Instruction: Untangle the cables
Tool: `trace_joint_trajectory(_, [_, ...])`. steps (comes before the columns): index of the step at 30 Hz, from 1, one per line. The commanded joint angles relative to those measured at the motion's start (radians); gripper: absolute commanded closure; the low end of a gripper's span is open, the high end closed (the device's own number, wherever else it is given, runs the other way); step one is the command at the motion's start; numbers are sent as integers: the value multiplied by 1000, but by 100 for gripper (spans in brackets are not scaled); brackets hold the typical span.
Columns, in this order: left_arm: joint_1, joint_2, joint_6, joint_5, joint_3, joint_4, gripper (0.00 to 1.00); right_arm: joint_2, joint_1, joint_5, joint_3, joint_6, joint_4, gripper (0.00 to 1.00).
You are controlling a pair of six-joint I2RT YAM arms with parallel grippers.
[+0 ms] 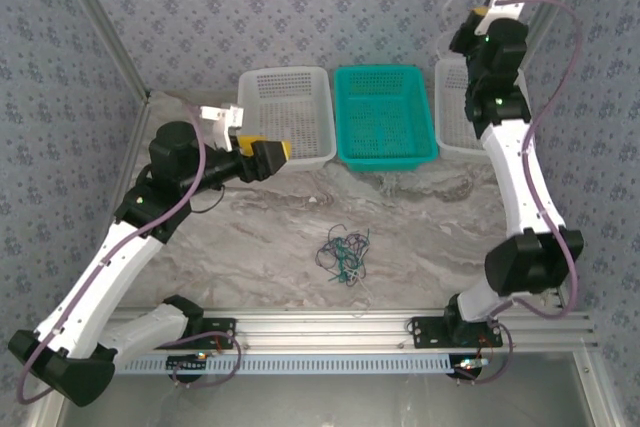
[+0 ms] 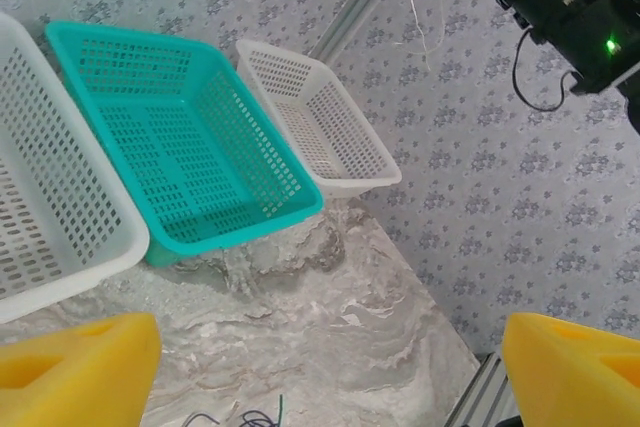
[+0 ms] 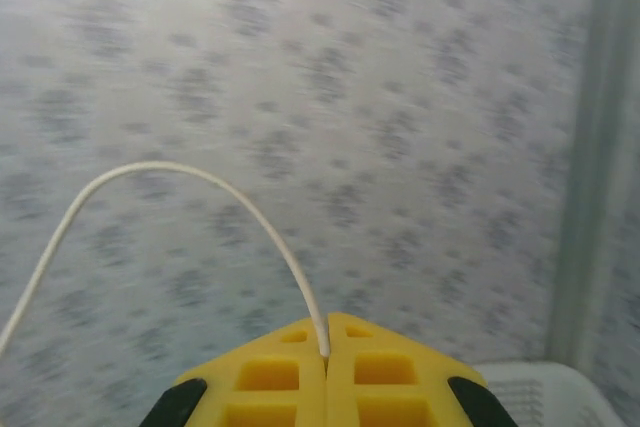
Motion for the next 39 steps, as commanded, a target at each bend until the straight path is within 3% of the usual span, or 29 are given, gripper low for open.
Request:
trace_joint_trajectory(1, [-4,-31,-11,-28,-14,25,11,120,-58,197,87,126,-214,100])
trace_joint_trajectory(7, [-3,-51,-23,-44,-29,7,11,306,-151,205,127,241,-334,99])
trace_joint_trajectory(8, [-5,-56,-23,-51,-32,-2,12,336,-165,176,133,241,-347,92])
trace_joint_trajectory(11, [-5,-65,-23,-74,-43,-30,11,400,-199,26,177,246,-434,39])
trace_joint_trajectory(14, [-3,-59,-30,-83,-70,-28,11,386,-211,-86,186,263,-522,23])
trace_joint_trajectory(17, [-5,-38,-46,-62,-99,19,11,291,-205,-123,111,290,-537,15])
trace_joint_trajectory(23, [-30,68,-53,-58,-132,64,11,-4,-149,-245,-125,341,-492,14])
trace_joint_trajectory(30, [-175,307,11,-132,-92,-53,11,-422,131,-258,-530,356,-467,15])
trace_joint_trajectory(35, [-311,482,68,-178,-63,-28,11,-548,308,-289,-799,533,-550,17])
trace_joint_trajectory(39, [-359,617,71,-214,-44,-17,11,-571,407,-305,-936,613,-678,18])
